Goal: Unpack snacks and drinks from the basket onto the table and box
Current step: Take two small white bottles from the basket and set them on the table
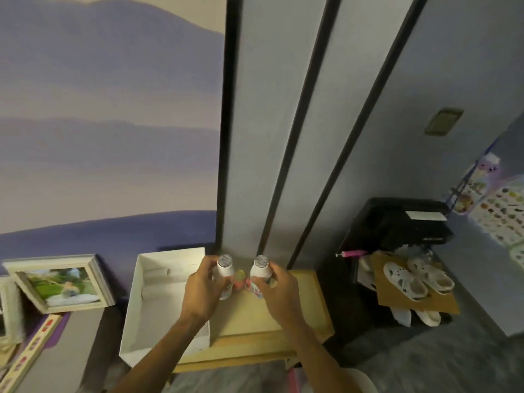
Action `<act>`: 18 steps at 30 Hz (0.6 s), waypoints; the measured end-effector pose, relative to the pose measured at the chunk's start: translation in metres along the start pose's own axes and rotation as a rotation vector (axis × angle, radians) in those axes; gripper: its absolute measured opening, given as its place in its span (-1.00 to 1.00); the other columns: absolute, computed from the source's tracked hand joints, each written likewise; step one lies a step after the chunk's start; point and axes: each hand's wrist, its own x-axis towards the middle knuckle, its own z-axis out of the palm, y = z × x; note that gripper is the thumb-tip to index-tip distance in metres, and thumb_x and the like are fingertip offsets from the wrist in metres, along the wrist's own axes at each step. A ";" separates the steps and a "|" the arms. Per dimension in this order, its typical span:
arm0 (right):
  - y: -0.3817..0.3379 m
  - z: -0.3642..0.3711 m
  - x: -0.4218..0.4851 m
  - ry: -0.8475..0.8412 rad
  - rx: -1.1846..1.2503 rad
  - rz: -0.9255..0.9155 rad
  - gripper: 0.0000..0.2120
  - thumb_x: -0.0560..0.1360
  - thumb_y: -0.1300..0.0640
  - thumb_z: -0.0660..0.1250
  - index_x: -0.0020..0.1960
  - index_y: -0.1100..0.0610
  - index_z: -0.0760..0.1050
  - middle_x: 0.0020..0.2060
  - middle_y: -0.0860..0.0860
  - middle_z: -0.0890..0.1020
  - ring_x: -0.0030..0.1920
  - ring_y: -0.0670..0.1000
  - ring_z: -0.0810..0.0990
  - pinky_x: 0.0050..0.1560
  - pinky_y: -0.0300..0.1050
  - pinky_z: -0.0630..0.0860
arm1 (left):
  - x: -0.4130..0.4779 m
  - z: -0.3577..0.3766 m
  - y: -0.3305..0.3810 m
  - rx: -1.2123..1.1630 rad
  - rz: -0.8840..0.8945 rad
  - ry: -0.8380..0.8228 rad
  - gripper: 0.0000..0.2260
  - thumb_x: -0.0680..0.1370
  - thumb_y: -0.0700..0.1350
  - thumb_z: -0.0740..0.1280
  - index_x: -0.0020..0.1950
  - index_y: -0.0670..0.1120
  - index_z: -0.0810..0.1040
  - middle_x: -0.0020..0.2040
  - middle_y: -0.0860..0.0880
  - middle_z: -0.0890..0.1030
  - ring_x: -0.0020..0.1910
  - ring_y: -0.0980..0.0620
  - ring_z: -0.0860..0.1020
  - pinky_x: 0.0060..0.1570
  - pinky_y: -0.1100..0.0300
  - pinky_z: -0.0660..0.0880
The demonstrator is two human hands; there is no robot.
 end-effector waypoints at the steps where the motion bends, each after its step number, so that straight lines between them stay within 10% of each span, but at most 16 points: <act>1: 0.010 0.006 0.010 -0.021 0.007 0.000 -0.64 0.51 0.03 0.56 0.28 0.02 0.64 0.02 -0.29 0.69 0.07 -0.22 0.67 0.08 -0.10 0.68 | 0.002 0.010 -0.006 -0.005 -0.018 0.023 -0.66 0.52 -0.04 0.56 0.22 0.15 0.52 0.06 0.20 0.69 0.02 0.14 0.67 -0.03 0.20 0.62; 18: 0.216 0.151 0.084 -0.174 0.095 -0.066 -0.61 0.56 -0.11 0.49 0.33 0.01 0.59 0.19 -0.12 0.66 0.22 -0.12 0.63 0.19 0.05 0.61 | 0.057 0.149 -0.189 0.180 -0.223 0.332 -0.74 0.60 -0.22 0.41 0.07 0.04 0.35 -0.02 0.09 0.64 -0.09 0.24 0.62 -0.22 0.18 0.52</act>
